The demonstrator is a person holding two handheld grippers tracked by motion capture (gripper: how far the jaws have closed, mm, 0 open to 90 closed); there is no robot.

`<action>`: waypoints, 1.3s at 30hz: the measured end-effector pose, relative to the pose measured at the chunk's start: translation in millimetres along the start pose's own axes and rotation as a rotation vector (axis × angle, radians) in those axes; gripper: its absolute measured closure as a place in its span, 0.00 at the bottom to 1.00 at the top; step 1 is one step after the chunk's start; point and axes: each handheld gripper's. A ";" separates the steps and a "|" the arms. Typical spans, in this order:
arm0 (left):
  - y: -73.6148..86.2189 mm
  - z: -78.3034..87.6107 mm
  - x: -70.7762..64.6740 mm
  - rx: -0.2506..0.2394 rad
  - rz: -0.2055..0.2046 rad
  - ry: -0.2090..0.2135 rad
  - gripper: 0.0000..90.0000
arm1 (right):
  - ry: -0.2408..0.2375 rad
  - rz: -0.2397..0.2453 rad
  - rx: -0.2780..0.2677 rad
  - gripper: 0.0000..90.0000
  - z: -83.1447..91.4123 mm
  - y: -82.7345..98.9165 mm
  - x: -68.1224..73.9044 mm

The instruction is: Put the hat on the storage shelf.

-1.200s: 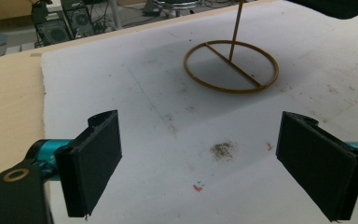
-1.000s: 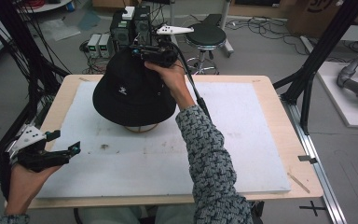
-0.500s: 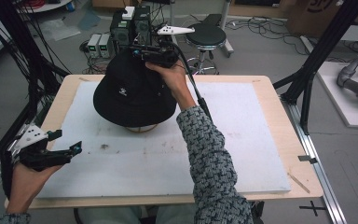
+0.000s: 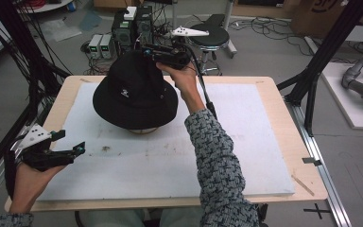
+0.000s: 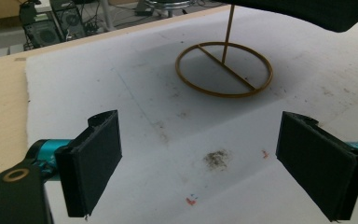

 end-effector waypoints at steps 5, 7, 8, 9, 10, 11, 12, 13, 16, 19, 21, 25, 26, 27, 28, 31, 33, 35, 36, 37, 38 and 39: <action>-3.1 -8.6 -1.8 0.007 -0.009 0.015 0.16 | 0.035 0.002 -0.042 0.74 19.1 -2.7 -5.3; -4.0 -12.2 -1.9 0.006 -0.009 0.020 0.16 | 0.044 0.000 -0.038 0.74 25.9 -0.4 -8.1; -4.4 -14.4 -1.7 0.007 -0.009 0.022 0.16 | 0.050 0.001 -0.034 0.73 28.4 0.7 -9.3; -4.7 -16.1 -1.4 0.007 -0.009 0.024 0.16 | 0.050 -0.014 -0.010 0.72 32.1 1.7 -12.0; -5.2 -17.5 -1.1 0.008 -0.010 0.027 0.16 | 0.052 -0.020 0.007 0.70 38.1 2.0 -16.0; -5.6 -19.0 -0.6 0.011 -0.012 0.029 0.16 | 0.052 -0.020 0.007 0.70 38.1 2.0 -16.0; -6.1 -20.4 -0.2 0.011 -0.011 0.028 0.16 | 0.059 -0.020 0.010 0.70 41.6 1.5 -17.0; -6.5 -21.6 0.6 0.011 -0.011 0.030 0.16 | 0.065 -0.014 0.009 0.70 45.3 0.8 -17.7; -7.4 -24.9 2.8 0.012 -0.008 0.031 0.16 | 0.107 0.017 -0.028 0.69 58.5 2.5 -16.7; -8.2 -27.9 3.9 0.013 -0.006 0.034 0.16 | 0.137 0.015 0.000 0.66 69.3 6.7 -20.0; -9.3 -29.5 4.2 0.017 -0.008 0.038 0.16 | 0.167 0.017 0.011 0.65 79.0 10.8 -23.1; -10.9 -32.3 4.9 0.019 -0.011 0.039 0.16 | 0.208 0.024 0.036 0.63 96.4 17.9 -26.5; -11.0 -33.0 5.3 0.016 -0.006 0.038 0.16 | 0.222 0.032 0.039 0.62 101.3 19.9 -26.6; -11.2 -33.5 6.0 0.016 -0.006 0.038 0.16 | 0.246 0.047 0.060 0.61 112.3 23.9 -26.4; -11.4 -34.2 6.5 0.016 -0.003 0.038 0.16 | 0.259 0.060 0.068 0.60 117.3 25.4 -26.8; -11.9 -36.1 7.6 0.014 -0.002 0.039 0.16 | 0.283 0.058 0.073 0.56 133.6 29.7 -26.6; -12.5 -37.2 8.0 0.019 -0.006 0.040 0.16 | 0.305 0.060 0.081 0.53 143.5 32.9 -26.2; -13.0 -38.4 7.6 0.019 -0.006 0.040 0.16 | 0.312 0.063 0.091 0.51 147.9 34.4 -26.2; -13.3 -39.0 7.7 0.019 -0.008 0.040 0.16 | 0.337 0.063 0.103 0.49 156.3 37.3 -25.1; -13.6 -39.2 7.9 0.022 -0.009 0.040 0.16 | 0.337 0.063 0.103 0.49 156.3 37.3 -25.1; -13.8 -39.9 8.2 0.019 -0.007 0.040 0.16 | 0.343 0.066 0.096 0.48 161.2 39.4 -24.8; -13.8 -40.2 8.6 0.021 -0.006 0.040 0.16 | 0.354 0.063 0.096 0.46 166.1 41.6 -24.1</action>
Point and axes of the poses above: each handheld gripper's, and its own axes: z roughly backward along the jaws, y roughly out of its underside, x roughly to its left, and after that the axes turned 7 degrees about y, right-handed
